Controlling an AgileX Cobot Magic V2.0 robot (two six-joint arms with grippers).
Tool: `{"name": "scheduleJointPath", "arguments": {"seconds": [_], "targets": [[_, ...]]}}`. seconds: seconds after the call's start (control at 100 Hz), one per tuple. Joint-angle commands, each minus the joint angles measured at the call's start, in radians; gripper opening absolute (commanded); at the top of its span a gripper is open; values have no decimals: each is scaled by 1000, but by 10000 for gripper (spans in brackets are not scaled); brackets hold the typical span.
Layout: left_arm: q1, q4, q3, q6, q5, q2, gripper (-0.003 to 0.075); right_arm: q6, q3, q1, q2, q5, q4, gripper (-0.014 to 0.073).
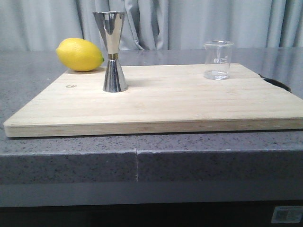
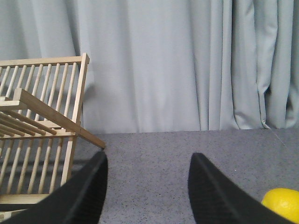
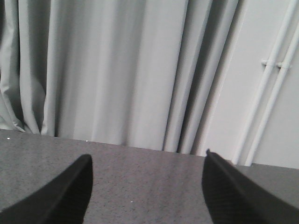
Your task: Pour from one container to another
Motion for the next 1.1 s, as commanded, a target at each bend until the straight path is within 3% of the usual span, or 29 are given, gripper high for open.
{"name": "scheduleJointPath", "arguments": {"seconds": [0.0, 0.25, 0.46, 0.68, 0.83, 1.09], "targets": [[-21, -40, -7, 1, -59, -6, 356, 41, -28, -3, -6, -31, 20, 447], [-67, -69, 77, 2, -78, -6, 356, 197, -28, -3, -6, -41, 89, 446], [-133, -42, 108, 63, -84, -6, 356, 313, -28, -3, -6, -134, 123, 446], [-206, -42, 136, 63, -92, -6, 356, 383, -28, -3, -6, -201, 134, 444], [-232, -44, 157, 63, -90, -6, 356, 412, -28, -3, -11, -230, 134, 398], [-242, -46, 163, 63, -86, -6, 356, 403, -9, -3, -12, -230, -153, 395]]}}
